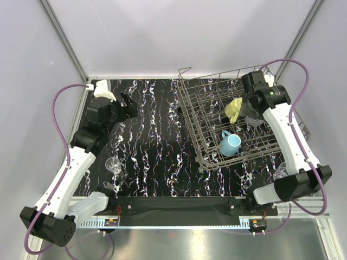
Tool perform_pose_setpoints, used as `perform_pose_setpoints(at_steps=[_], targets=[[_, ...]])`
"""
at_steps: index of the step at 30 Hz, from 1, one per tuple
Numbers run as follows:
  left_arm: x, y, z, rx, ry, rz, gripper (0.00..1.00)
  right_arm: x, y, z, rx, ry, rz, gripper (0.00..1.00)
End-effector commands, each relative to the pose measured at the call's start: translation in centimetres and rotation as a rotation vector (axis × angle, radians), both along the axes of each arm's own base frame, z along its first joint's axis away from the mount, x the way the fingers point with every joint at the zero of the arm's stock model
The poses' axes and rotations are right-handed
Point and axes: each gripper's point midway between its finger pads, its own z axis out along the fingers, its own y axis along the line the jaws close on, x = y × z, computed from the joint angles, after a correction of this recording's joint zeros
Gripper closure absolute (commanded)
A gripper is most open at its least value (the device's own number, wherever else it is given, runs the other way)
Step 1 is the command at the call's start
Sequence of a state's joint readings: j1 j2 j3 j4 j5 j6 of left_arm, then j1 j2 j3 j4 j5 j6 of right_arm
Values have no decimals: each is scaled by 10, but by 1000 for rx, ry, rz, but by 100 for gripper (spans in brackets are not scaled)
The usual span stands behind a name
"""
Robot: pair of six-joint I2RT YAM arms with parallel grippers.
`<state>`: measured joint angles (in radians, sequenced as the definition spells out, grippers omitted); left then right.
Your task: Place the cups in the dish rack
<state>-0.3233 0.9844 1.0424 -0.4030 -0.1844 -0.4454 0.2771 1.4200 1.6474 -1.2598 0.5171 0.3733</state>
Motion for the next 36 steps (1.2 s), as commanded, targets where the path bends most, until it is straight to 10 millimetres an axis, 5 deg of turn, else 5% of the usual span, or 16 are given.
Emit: perform_pose_setpoints(at_steps=[1, 18, 26, 30, 36], targets=[[2, 2, 14, -17, -45, 11, 1, -2, -1, -24, 12, 126, 7, 100], [7, -9, 5, -26, -3, -32, 1, -8, -11, -72, 145, 185, -36, 100], [8, -9, 0, -23, 14, -32, 1, -8, -13, -58, 141, 143, -30, 100], [8, -11, 0, -26, 15, -38, 1, -7, -13, -35, 152, 73, -20, 100], [9, -13, -1, -38, 19, -48, 1, -17, -2, -44, 200, 136, 16, 100]])
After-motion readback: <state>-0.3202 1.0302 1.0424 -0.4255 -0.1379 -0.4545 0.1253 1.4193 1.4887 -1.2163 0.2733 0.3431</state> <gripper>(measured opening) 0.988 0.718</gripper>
